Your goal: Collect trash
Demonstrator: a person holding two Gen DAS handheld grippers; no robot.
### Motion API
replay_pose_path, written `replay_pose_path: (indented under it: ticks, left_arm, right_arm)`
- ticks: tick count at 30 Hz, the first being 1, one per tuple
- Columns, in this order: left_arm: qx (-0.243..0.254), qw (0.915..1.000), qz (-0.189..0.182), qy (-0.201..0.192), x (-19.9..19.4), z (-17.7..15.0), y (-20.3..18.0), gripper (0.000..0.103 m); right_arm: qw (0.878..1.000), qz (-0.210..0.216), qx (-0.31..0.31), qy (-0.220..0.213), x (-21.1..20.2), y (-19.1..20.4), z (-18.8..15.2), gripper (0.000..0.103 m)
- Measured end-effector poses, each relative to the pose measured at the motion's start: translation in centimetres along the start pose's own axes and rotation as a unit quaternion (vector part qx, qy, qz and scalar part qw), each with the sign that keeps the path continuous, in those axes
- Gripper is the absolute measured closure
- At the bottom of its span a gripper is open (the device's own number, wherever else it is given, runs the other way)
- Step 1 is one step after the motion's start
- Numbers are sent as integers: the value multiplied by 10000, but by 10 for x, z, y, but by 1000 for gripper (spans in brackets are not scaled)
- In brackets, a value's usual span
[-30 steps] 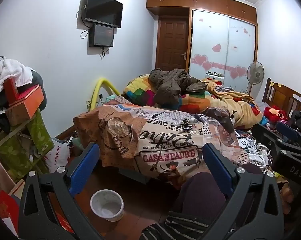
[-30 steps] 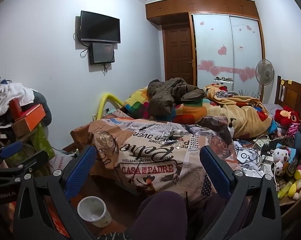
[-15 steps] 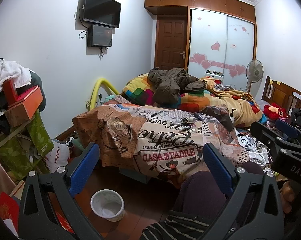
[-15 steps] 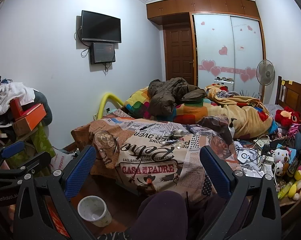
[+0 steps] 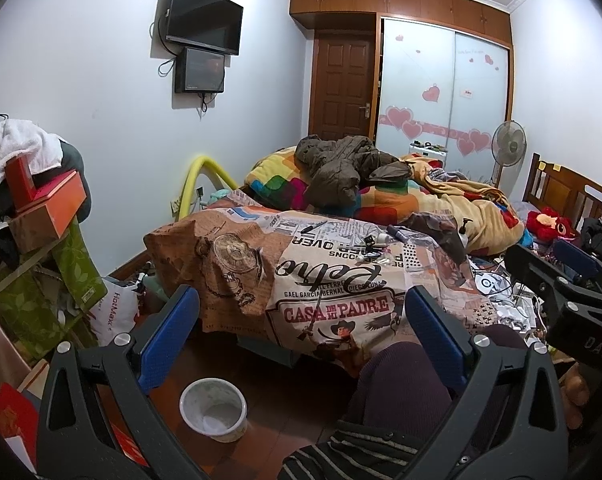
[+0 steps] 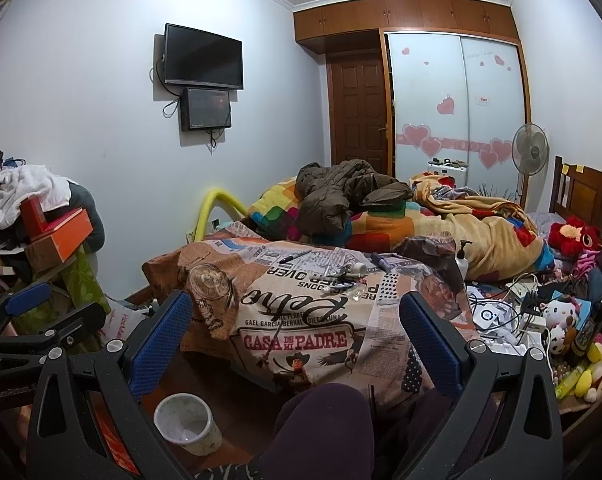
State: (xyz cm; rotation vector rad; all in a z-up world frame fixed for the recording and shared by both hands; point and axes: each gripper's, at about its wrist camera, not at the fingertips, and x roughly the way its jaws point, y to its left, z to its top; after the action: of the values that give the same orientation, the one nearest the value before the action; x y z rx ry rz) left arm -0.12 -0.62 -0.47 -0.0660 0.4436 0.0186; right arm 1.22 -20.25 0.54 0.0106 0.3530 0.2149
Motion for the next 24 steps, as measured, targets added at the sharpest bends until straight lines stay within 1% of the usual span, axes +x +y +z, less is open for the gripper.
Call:
replay_pose_path:
  ticks: [24]
  left_arm:
    - [-13, 10000, -28, 33, 3, -3, -1, 0]
  right_arm:
    - [10000, 12, -7, 8, -1, -1, -2, 0]
